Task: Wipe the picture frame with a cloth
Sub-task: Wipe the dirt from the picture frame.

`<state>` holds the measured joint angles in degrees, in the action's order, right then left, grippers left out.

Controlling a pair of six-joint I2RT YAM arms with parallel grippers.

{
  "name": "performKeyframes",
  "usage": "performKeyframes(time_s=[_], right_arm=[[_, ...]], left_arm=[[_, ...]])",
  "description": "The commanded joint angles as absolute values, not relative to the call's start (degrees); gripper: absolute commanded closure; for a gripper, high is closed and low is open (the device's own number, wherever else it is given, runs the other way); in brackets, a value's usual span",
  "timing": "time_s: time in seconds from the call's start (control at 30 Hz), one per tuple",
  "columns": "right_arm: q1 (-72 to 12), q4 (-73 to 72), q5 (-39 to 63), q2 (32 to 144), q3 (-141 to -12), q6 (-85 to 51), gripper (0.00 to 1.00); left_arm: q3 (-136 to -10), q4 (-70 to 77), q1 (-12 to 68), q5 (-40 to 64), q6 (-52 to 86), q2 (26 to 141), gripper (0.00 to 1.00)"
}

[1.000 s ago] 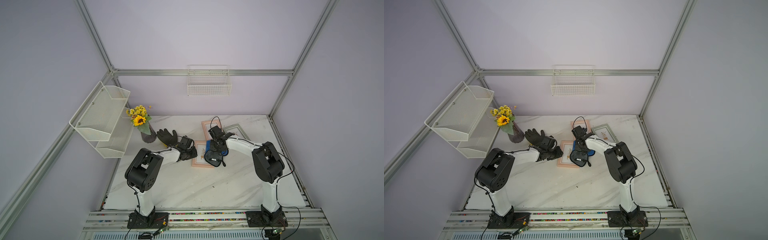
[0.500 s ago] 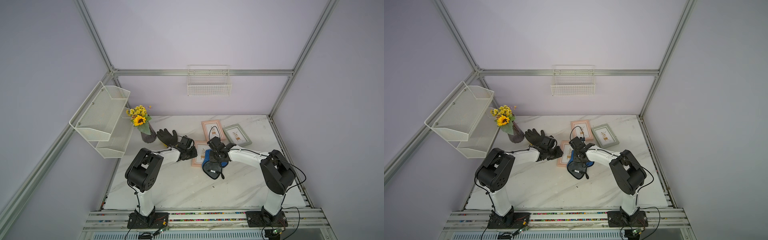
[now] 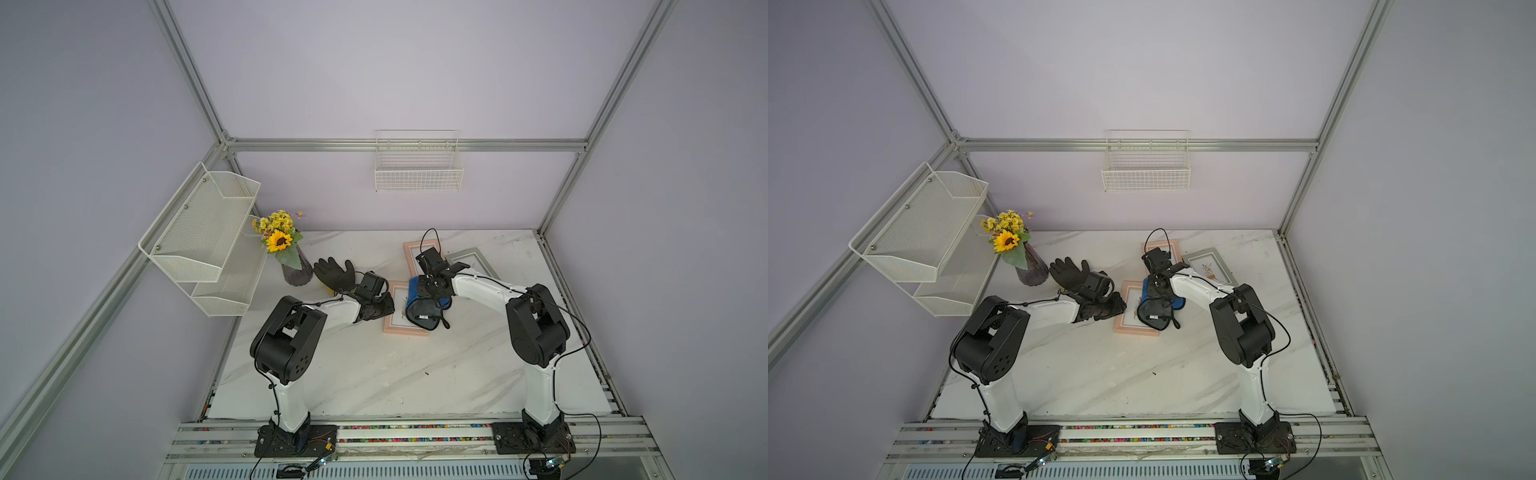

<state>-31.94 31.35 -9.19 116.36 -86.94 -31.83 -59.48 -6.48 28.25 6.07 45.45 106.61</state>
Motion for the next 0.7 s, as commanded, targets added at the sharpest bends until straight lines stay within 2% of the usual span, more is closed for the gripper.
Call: performKeyframes(time_s=[0.0, 0.4, 0.5, 0.67], right_arm=[[-32.46, 30.56, -7.76, 118.43, -89.95, -30.19, 0.93], [-37.5, 31.15, -2.06, 127.06, -102.66, -30.84, 0.93], [-36.96, 32.51, -4.58, 126.84, -101.74, -31.7, 0.93], [-31.62, 31.05, -7.78, 120.22, -90.43, -32.69, 0.93]], left_arm=[[-56.95, -13.54, 28.13, 5.49, 45.18, 109.77, 0.66], [-56.18, -12.24, 28.14, 5.88, 45.96, 108.57, 0.66], [-55.94, -12.23, 28.14, 5.8, 46.05, 108.51, 0.66], [-55.59, -11.89, 28.13, 5.73, 46.4, 108.43, 0.66]])
